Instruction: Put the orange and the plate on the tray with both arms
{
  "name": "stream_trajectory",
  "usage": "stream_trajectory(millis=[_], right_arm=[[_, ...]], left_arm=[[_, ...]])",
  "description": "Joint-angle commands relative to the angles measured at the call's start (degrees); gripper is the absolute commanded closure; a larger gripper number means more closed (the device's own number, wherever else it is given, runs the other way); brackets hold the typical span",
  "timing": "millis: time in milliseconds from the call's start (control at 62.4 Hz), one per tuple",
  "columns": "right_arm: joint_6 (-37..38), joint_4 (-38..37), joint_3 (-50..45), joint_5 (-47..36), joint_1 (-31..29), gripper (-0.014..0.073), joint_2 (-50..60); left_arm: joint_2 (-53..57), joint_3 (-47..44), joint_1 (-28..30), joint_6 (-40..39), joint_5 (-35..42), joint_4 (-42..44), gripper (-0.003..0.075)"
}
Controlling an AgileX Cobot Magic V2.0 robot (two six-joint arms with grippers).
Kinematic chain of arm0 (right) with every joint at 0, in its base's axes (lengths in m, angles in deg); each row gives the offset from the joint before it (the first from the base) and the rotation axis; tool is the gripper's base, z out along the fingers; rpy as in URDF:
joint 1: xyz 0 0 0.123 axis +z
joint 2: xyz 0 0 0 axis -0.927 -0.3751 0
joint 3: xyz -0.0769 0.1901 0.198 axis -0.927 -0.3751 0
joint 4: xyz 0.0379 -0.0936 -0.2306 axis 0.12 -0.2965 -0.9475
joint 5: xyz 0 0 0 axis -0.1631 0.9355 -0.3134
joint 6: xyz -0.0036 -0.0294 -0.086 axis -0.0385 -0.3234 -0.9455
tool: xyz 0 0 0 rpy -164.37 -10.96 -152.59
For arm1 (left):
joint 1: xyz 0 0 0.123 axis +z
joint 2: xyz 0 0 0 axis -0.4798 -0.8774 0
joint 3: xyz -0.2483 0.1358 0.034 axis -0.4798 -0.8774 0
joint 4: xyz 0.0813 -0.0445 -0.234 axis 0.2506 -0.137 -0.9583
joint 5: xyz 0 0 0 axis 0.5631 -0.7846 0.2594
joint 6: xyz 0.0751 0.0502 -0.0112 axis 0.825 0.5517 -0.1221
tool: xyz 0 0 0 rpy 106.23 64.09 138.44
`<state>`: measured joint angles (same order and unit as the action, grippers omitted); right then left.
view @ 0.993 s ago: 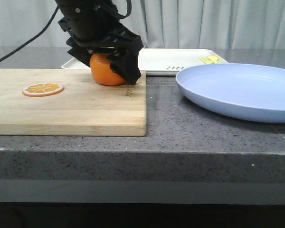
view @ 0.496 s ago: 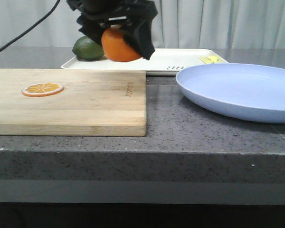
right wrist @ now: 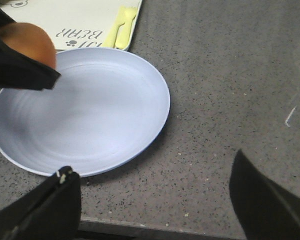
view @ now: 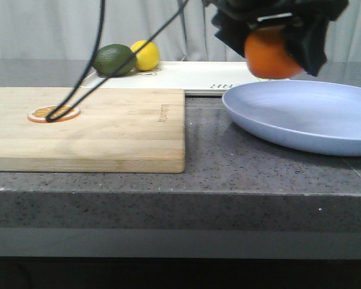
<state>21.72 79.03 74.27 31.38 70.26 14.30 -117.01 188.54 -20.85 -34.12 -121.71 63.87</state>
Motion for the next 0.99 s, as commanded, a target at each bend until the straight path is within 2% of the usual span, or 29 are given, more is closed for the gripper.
stream_trajectory(millis=[0, 368, 464, 545, 625, 785, 977], right_arm=[[-0.66, -0.23, 2.00, -4.09, 0.10, -0.0020, -0.93], [-0.66, -0.23, 2.00, -4.09, 0.10, -0.0020, -0.93], [-0.66, -0.23, 2.00, -4.09, 0.10, -0.0020, -0.93], [-0.66, -0.23, 2.00, -4.09, 0.10, -0.0020, -0.93], [-0.66, -0.23, 2.00, -4.09, 0.10, -0.0020, -0.93], [-0.66, -0.23, 2.00, -4.09, 0.10, -0.0020, -0.93], [-0.66, -0.23, 2.00, -4.01, 0.10, -0.0020, -0.93]], left_arm=[[1.01, 4.73, -1.80, -0.48, 3.38, -0.49, 0.0297], [-6.85, 12.11, -3.35, -0.48, 3.22, -0.25, 0.0296], [-7.26, 12.64, -3.35, -0.48, 3.10, -0.25, 0.0258], [-7.26, 12.64, -3.35, -0.48, 3.10, -0.25, 0.0163], [-7.26, 12.64, -3.35, -0.48, 3.10, -0.25, 0.0111], [-7.26, 12.83, -3.35, -0.57, 2.97, -0.25, 0.0110], [-6.04, 16.54, -3.08, -3.06, -1.76, -0.25, 0.0110]])
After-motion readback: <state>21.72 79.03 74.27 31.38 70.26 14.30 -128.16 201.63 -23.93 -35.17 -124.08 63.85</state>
